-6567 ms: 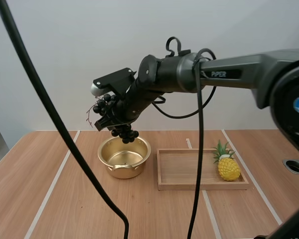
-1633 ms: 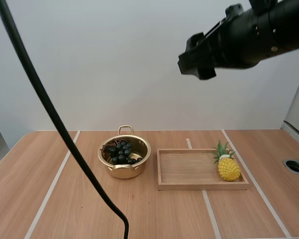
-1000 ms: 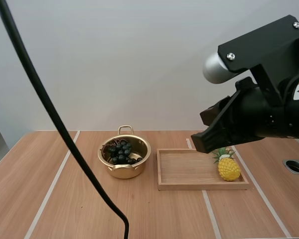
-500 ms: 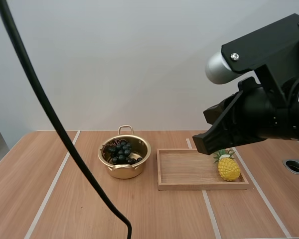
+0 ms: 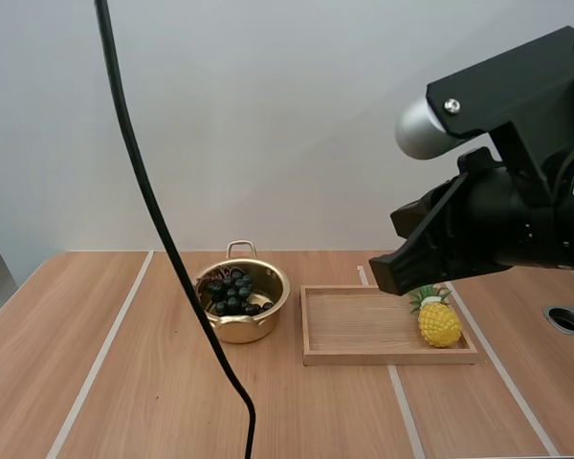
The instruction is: Open the pot, put the grape inside, and close it
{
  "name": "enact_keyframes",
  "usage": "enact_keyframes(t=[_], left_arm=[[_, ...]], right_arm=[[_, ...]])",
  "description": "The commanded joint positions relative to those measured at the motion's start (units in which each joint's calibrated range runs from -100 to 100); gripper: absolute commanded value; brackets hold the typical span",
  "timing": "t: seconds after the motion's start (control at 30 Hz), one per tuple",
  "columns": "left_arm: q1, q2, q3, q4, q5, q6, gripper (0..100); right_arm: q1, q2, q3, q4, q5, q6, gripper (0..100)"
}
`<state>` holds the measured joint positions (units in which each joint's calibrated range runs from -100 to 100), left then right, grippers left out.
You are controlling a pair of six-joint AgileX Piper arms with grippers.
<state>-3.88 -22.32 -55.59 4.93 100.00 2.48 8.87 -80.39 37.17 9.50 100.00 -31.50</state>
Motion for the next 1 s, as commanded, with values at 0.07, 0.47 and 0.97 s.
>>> enact_keyframes(t=[0.07, 0.47, 0.97], left_arm=[[0.04, 1.8, 0.0, -2.4, 0.0, 3.9, 0], [0.04, 0.0, 15.0, -4.9, 0.0, 8.7, 0], [0.04, -1.3, 50.2, -9.4, 0.0, 21.2, 0]], right_arm=[[-0.2, -0.4, 0.1, 0.0, 0.0, 0.0, 0], [-0.2, -0.4, 0.1, 0.0, 0.0, 0.0, 0], [-0.2, -0.4, 0.1, 0.0, 0.0, 0.0, 0]])
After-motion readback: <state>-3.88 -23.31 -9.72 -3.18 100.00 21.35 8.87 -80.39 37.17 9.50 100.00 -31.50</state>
